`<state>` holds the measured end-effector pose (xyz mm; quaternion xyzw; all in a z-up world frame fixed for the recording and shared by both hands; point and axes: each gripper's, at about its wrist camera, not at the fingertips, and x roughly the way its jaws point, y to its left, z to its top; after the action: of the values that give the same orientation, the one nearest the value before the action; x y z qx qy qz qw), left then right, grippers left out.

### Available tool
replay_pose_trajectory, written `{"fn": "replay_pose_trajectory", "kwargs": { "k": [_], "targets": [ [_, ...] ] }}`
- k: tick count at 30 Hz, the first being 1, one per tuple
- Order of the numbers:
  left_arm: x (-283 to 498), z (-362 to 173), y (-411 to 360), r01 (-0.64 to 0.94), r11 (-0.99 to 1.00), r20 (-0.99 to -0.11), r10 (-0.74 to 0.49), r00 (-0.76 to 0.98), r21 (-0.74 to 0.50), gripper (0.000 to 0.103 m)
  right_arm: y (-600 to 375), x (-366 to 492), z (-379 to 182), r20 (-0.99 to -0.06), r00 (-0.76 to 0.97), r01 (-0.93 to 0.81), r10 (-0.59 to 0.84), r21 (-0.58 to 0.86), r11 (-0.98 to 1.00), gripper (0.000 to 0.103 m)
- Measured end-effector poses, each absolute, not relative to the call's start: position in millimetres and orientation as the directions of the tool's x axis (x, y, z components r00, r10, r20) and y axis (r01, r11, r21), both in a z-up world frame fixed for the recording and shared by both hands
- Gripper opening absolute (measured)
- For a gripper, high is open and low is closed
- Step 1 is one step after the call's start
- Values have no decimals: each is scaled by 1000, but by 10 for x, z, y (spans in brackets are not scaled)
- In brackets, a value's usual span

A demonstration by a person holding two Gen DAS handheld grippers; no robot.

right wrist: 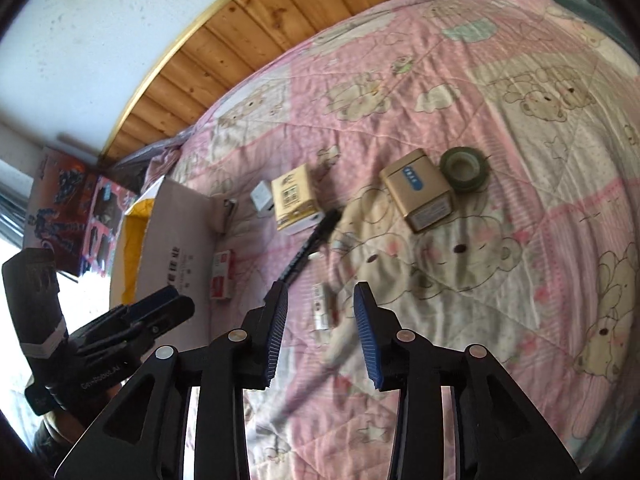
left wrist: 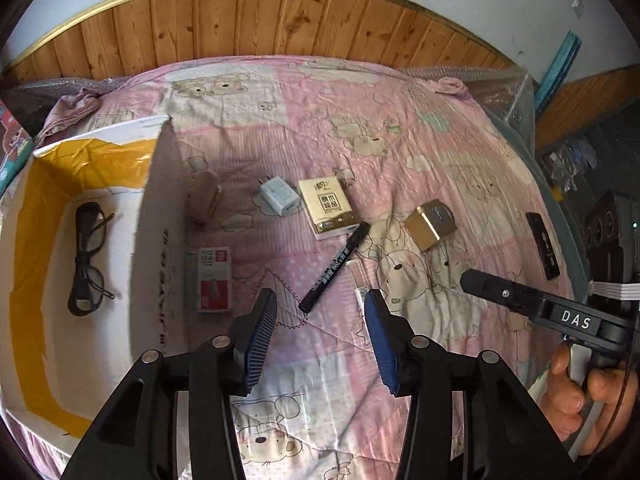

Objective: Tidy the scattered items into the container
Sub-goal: 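Grasp the black marker with left tool while right tool grasps the gold square tin, then carry the marker in left tool while right tool carries the gold tin over the box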

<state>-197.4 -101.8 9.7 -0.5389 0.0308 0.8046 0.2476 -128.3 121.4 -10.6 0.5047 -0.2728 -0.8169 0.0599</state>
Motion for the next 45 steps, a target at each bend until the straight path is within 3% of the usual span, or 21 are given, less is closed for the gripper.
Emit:
{"fn": "replay_pose_trajectory", "kwargs": {
  "k": [8, 15, 16, 17, 21, 22, 24, 26, 32, 35, 40, 45],
  "targets": [
    [-2258, -567, -581, -466, -872, -923, 292, -252, -148, 48, 1439, -1708, -336, -862, -441, -88, -251, 320, -943, 47],
    [-2461, -961, -362, -451, -874, -928, 303, -218, -180, 48, 1319, -2038, -576, -907, -401, 42, -129, 123, -992, 51],
    [-2479, -1017, -347, -444, -877, -929, 301, -213, -183, 48, 1308, -2074, -599, -907, -403, 51, -120, 108, -993, 51],
    [-2502, -1051, -345, -434, -880, -927, 309, -215, -193, 55, 1303, -2117, -629, -908, -399, 58, -125, 112, -992, 51],
    [-2583, -1076, -335, -411, -885, -913, 334, -235, -218, 55, 1298, -2259, -740, -907, -394, 66, -149, 134, -989, 53],
    [-2574, -1077, -316, -425, -881, -912, 331, -241, -207, 51, 1318, -2272, -765, -904, -397, 63, -159, 146, -987, 53],
    [-2555, -1068, -299, -445, -872, -910, 336, -242, -203, 29, 1378, -2273, -802, -899, -395, 36, -190, 191, -981, 53],
    [-2554, -1061, -327, -437, -874, -909, 342, -238, -214, 25, 1437, -2245, -809, -895, -393, 12, -209, 222, -975, 52],
    [-2570, -1086, -472, -368, -891, -902, 364, -232, -265, 29, 1452, -2175, -822, -892, -394, -14, -221, 246, -969, 53],
    [-2528, -1096, -407, -408, -885, -899, 349, -265, -223, 29, 1403, -2184, -872, -895, -399, -16, -199, 224, -975, 53],
    [-2544, -1087, -387, -418, -888, -907, 322, -271, -190, 16, 1436, -2122, -827, -897, -395, -64, -199, 243, -968, 52],
    [-2550, -964, -518, -356, -901, -895, 353, -272, -247, 14, 1458, -1955, -695, -888, -414, -100, -200, 263, -960, 52]
  ]
}}
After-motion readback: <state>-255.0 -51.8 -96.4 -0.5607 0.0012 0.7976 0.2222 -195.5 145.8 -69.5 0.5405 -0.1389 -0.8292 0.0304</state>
